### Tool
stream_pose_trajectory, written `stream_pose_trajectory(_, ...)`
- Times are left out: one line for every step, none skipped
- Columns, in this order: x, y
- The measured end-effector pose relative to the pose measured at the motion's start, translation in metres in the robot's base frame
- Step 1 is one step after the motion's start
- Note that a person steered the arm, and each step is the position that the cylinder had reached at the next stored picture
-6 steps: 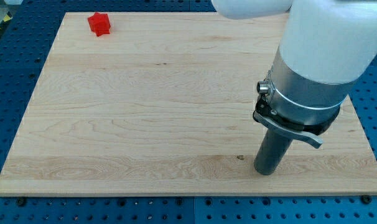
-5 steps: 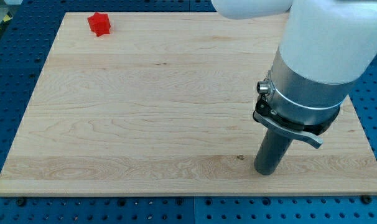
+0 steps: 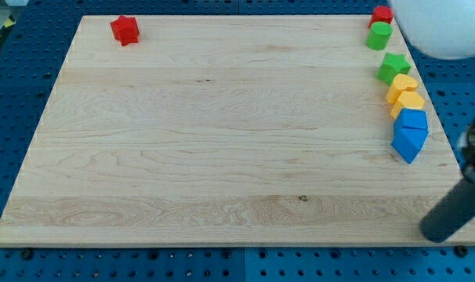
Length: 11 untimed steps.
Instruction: Move the blue triangle bottom left to the blue cube
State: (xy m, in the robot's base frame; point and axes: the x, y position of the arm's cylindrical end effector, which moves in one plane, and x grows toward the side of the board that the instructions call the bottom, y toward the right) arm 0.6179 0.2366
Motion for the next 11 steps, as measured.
stream_pose_trajectory(0.000,0.001)
stream_pose_trajectory(0.000,0.011)
stream_pose_trajectory(-0.017,0.014)
stream_pose_trajectory(-0.051,0.018)
stream_pose_trajectory(-0.065,0.022)
stream_pose_trajectory(-0.091,0.047)
stream_pose_trajectory(-0.116,0.043)
stream_pose_trajectory(-0.125,0.028)
stream_pose_trajectory(-0.122,0.004)
stream_pose_trajectory(-0.122,-0.004)
stream_pose_trajectory(-0.122,-0.004)
